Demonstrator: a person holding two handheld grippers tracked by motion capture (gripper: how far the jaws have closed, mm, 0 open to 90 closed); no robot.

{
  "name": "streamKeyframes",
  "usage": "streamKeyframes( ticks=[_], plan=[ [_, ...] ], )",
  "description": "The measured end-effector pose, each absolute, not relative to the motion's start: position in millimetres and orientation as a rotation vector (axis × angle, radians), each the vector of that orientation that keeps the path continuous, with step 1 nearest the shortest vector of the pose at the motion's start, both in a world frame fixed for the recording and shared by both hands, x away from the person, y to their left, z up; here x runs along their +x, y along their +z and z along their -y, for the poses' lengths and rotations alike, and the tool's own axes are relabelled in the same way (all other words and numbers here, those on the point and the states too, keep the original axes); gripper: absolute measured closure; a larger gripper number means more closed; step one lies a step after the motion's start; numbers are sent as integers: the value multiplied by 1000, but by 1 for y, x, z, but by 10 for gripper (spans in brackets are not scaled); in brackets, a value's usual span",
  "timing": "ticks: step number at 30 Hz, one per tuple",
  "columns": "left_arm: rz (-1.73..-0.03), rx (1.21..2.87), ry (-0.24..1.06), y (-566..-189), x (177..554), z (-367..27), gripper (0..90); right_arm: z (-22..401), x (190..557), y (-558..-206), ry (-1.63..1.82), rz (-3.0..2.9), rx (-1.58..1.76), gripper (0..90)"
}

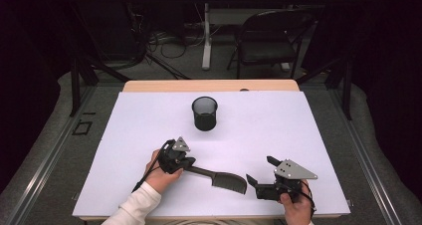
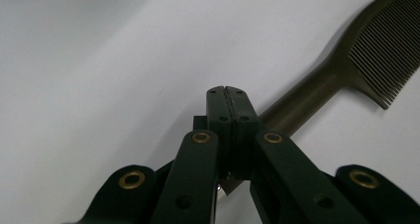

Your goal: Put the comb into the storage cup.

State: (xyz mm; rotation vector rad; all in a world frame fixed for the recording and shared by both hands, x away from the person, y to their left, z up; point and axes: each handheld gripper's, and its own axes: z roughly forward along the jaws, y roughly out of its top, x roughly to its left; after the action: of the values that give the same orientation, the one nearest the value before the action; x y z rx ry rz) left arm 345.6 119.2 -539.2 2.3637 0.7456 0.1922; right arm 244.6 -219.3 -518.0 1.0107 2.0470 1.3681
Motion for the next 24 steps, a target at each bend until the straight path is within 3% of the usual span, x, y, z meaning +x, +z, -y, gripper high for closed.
streamKeyframes(
  ticks=[24],
  plan=[
    [-712, 2430, 146, -543, 331, -119, 900, 220, 244, -518, 1367, -2047, 1012, 94]
  ],
)
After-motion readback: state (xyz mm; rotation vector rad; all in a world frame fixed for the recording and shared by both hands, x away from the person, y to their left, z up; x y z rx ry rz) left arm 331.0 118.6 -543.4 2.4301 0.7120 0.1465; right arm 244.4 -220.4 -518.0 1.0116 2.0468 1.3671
